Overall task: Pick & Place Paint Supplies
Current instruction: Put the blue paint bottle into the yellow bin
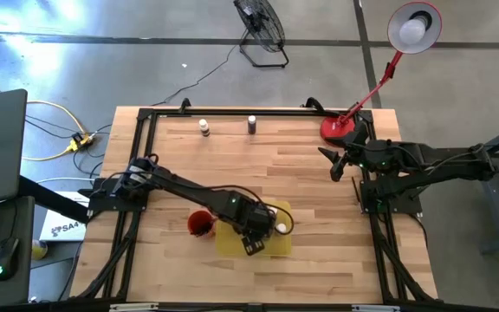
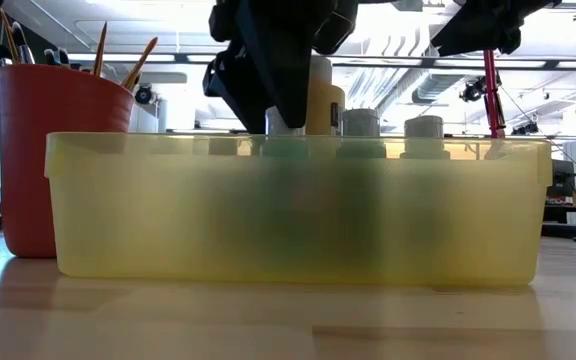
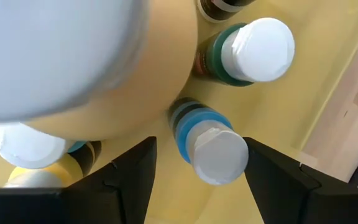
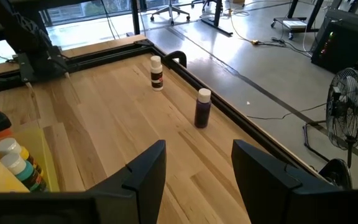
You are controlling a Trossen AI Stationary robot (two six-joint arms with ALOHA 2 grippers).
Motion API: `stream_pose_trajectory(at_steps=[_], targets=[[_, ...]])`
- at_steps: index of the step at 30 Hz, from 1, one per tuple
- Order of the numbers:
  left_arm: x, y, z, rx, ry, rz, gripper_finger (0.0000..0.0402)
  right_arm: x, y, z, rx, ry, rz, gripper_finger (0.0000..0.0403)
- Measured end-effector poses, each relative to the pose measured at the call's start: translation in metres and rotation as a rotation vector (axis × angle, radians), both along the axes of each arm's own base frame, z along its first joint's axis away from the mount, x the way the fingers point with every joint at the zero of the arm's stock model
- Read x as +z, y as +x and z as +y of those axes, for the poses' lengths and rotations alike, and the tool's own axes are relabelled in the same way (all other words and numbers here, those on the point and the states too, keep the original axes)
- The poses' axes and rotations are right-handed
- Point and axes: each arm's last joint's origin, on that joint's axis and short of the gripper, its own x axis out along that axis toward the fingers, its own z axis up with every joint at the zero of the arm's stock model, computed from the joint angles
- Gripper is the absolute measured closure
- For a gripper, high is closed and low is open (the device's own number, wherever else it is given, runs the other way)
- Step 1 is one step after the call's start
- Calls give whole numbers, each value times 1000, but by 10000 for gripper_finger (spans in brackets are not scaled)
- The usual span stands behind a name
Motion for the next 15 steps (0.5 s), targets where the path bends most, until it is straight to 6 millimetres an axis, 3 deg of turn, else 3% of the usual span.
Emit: stream_pose_trajectory(at_steps=[15], targets=[[0, 4, 14, 10, 14, -7, 173, 0, 0, 0, 0, 0, 5, 229]])
